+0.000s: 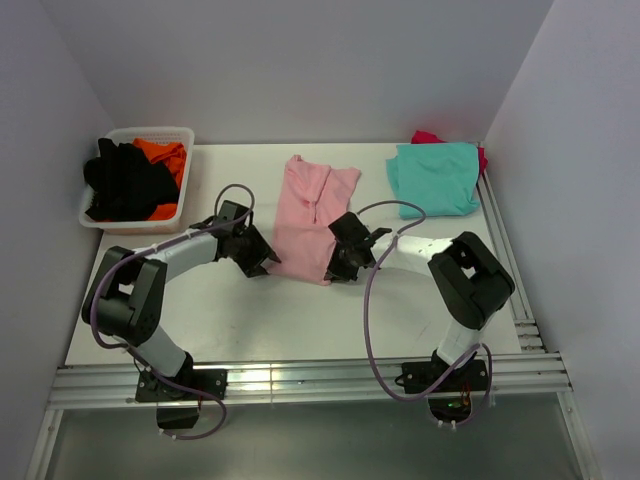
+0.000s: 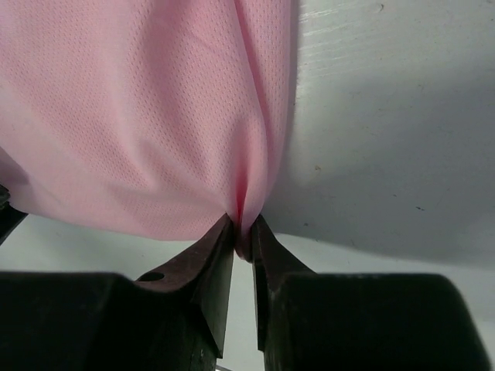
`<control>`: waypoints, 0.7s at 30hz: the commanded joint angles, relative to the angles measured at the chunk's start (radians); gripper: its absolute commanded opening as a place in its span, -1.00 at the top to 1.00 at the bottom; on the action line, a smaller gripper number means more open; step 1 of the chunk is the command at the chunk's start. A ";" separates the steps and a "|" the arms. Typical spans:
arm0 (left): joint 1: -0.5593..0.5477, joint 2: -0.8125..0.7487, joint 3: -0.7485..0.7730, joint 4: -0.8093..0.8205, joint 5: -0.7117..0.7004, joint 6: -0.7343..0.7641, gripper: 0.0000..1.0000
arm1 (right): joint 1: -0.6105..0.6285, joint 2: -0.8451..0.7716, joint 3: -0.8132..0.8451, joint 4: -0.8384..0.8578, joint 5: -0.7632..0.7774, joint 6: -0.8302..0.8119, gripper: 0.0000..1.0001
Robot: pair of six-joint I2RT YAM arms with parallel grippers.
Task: Fold and stack the t-shirts
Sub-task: Fold the tshirt
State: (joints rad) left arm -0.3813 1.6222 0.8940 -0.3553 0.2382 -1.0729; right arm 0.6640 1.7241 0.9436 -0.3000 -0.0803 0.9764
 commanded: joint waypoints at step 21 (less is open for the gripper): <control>-0.076 -0.260 -0.036 -0.200 -0.120 0.041 0.99 | -0.014 -0.272 -0.080 -0.275 0.077 -0.117 1.00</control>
State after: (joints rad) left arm -0.4637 1.4807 0.8894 -0.4431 0.1864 -1.0672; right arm 0.6556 1.5738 0.8986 -0.4152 -0.0711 0.8978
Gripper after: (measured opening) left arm 0.058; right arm 0.031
